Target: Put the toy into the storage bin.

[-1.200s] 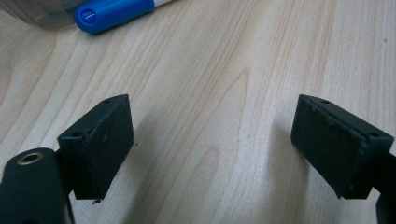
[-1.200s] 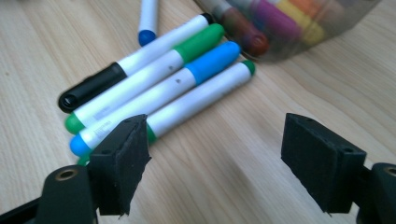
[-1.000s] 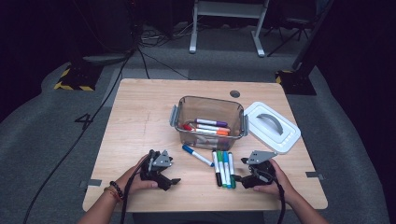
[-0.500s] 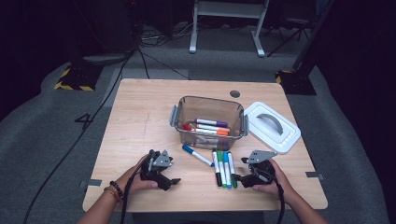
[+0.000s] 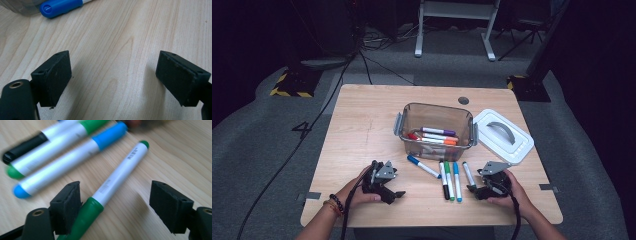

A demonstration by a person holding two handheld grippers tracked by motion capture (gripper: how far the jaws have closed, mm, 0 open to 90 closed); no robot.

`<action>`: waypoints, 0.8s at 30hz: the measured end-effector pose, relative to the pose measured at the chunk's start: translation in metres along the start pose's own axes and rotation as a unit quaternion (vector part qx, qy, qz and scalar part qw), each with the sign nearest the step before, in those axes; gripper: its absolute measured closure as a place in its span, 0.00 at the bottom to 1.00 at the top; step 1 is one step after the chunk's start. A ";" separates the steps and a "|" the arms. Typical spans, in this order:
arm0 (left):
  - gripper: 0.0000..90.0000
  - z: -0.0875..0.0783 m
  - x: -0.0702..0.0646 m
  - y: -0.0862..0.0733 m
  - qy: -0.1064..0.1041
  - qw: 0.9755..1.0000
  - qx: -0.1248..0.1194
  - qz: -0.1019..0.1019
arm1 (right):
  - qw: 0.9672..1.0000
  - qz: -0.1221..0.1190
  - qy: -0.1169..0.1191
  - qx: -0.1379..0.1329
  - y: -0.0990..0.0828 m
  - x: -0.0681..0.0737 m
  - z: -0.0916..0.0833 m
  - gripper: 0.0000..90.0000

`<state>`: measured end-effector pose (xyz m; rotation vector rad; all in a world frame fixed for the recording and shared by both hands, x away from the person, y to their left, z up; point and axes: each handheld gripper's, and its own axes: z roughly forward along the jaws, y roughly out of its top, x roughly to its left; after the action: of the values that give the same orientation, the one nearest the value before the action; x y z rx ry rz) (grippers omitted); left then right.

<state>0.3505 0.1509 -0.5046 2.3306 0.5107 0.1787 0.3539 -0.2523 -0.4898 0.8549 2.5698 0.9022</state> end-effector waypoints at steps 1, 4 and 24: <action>0.15 0.000 0.000 0.000 0.000 1.000 0.000 0.000 | 1.000 0.008 -0.001 0.000 -0.003 -0.004 -0.002 0.30; 0.15 0.000 0.000 0.000 0.000 1.000 -0.001 -0.001 | 0.999 0.041 -0.013 -0.001 -0.016 -0.016 -0.011 0.35; 0.15 0.000 0.000 0.000 0.000 1.000 0.000 0.000 | 0.996 0.070 -0.058 -0.014 -0.048 -0.042 -0.037 0.84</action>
<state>0.3507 0.1510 -0.5046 2.3306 0.5107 0.1784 0.3498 -0.3259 -0.4889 1.0587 2.4176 0.8980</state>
